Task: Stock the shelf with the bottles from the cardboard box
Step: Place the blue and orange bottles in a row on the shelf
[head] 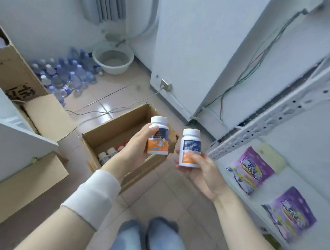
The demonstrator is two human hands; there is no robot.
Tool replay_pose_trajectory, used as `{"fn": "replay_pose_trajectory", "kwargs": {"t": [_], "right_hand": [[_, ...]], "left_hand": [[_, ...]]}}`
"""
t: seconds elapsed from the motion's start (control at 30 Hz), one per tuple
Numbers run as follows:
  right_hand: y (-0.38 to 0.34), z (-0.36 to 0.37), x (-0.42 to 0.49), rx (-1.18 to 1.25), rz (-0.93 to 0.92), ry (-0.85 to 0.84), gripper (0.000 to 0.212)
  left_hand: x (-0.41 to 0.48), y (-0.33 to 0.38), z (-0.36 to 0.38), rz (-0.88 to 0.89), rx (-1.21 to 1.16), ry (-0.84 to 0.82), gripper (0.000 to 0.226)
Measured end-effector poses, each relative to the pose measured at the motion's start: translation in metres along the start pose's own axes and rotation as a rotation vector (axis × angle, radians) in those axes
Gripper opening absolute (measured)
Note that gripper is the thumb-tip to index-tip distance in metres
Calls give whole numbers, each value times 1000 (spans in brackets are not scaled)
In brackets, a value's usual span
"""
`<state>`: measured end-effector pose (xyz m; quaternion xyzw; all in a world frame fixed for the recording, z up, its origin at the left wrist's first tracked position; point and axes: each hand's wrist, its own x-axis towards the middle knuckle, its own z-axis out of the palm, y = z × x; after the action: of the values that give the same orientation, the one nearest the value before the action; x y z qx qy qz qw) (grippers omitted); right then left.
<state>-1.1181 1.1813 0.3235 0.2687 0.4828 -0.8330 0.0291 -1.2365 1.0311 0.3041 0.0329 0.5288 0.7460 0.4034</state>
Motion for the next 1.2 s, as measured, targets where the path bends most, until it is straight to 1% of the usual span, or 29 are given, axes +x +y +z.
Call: {"fn": "replay_pose_trajectory", "kwargs": {"t": [0.03, 0.1, 0.13, 0.17, 0.2, 0.27, 0.3, 0.33, 0.37, 0.4, 0.43, 0.47, 0.5, 0.53, 0.6, 0.73, 0.83, 0.87, 0.9, 1.0, 1.03, 1.07, 1.17, 1.2], "right_hand": [[-10, -6, -18, 28, -41, 11, 50], [-29, -21, -51, 42, -140, 48, 69], [-38, -31, -69, 33, -187, 75, 78], [-46, -42, -86, 21, -233, 104, 79], [-55, -55, -103, 23, -277, 128, 72], [-69, -85, -140, 74, -349, 145, 49], [-76, -101, -159, 100, -372, 151, 45], [-83, -117, -177, 123, -393, 158, 49], [-90, -135, -197, 157, -415, 161, 58], [-96, -152, -216, 191, -433, 150, 62], [-104, -169, -234, 218, -446, 138, 57], [-110, -189, -252, 238, -455, 142, 47], [-117, -208, -268, 253, -465, 154, 39], [-126, -224, -284, 247, -483, 170, 36], [-143, -250, -312, 160, -545, 227, 33], [-179, -280, -352, -23, -645, 342, 37], [-208, -298, -368, -197, -663, 438, 21], [-217, -304, -372, -233, -663, 466, 20], [-227, -311, -374, -258, -661, 491, 20], [-264, -329, -379, -286, -653, 534, 40], [-277, -337, -380, -285, -647, 531, 43], [-291, -345, -380, -294, -648, 522, 41], [-333, -366, -377, -371, -665, 515, 22], [-346, -372, -374, -389, -671, 527, 19]], "left_hand": [[-5, 5, 22, 25, 35, -39, 31], [-15, 14, 68, 94, 104, -97, 34], [-19, 16, 91, 125, 132, -119, 29], [-22, 16, 114, 148, 158, -141, 24], [-25, 17, 139, 165, 173, -168, 20], [-33, 13, 188, 196, 176, -229, 12], [-37, 10, 213, 205, 173, -265, 12], [-42, 6, 239, 207, 165, -305, 13], [-47, 1, 264, 209, 156, -342, 16], [-51, -3, 290, 214, 154, -373, 23], [-54, -7, 317, 220, 162, -400, 30], [-56, -10, 343, 225, 172, -424, 34], [-58, -14, 369, 227, 176, -444, 33], [-60, -17, 393, 230, 173, -465, 29], [-63, -20, 438, 238, 182, -510, 24], [-66, -22, 513, 286, 270, -619, 20], [-59, -17, 563, 321, 310, -681, 16], [-55, -14, 579, 327, 318, -698, 15], [-51, -10, 595, 327, 321, -716, 15], [-31, 6, 640, 336, 357, -773, 13], [-22, 12, 655, 340, 376, -795, 14], [-13, 17, 669, 343, 391, -816, 15], [17, 31, 706, 358, 467, -845, 29], [29, 33, 718, 369, 509, -848, 31]]}}
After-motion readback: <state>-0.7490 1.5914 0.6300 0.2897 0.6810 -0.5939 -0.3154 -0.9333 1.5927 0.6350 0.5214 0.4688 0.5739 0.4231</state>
